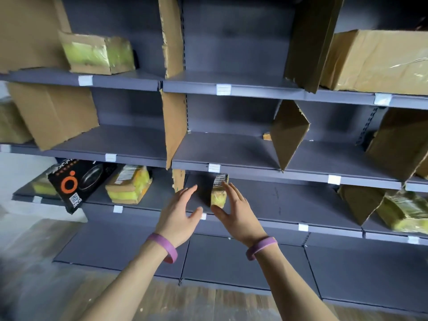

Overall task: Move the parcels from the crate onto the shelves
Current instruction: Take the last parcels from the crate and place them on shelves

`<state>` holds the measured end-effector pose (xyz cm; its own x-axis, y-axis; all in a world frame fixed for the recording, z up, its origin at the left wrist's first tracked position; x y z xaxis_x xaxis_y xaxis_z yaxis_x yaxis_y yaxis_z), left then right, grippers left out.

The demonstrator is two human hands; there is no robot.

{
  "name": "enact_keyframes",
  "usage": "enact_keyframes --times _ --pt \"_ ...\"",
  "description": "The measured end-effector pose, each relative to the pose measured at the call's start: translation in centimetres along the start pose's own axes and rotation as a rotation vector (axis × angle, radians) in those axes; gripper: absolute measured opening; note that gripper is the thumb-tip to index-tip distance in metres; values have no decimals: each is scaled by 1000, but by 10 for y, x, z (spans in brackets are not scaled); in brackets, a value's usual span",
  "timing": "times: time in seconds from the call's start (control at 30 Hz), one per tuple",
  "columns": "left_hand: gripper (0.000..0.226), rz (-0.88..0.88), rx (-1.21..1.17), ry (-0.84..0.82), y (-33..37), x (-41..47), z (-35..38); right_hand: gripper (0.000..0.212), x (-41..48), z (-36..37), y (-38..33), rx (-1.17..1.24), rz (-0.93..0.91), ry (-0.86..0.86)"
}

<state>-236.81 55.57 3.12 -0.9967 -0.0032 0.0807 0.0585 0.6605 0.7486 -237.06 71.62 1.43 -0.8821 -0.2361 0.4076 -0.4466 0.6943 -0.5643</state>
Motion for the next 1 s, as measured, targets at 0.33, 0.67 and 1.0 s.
enact_keyframes --times 0.33,0.67,1.0 --pt "53 -110 22 270 -128 -32 -197 70 83 132 -182 62 -319 -113" --pt "53 -238 67 312 -283 -45 -360 71 130 286 -333 151 -360 -199" --pt "49 -203 0 380 -340 0 -446 69 215 347 -389 106 -399 -207"
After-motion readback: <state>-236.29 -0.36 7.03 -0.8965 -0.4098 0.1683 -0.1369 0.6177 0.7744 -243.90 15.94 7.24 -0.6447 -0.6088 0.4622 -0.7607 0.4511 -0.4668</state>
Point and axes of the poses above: each hand's wrist, its own x-axis towards the middle knuckle, its own z-axis out of the palm, y = z × x, the point moved 4 cm from there along x, towards the middle knuckle, and after that the axes turned 15 degrees about -z, right-handed, at the moved point
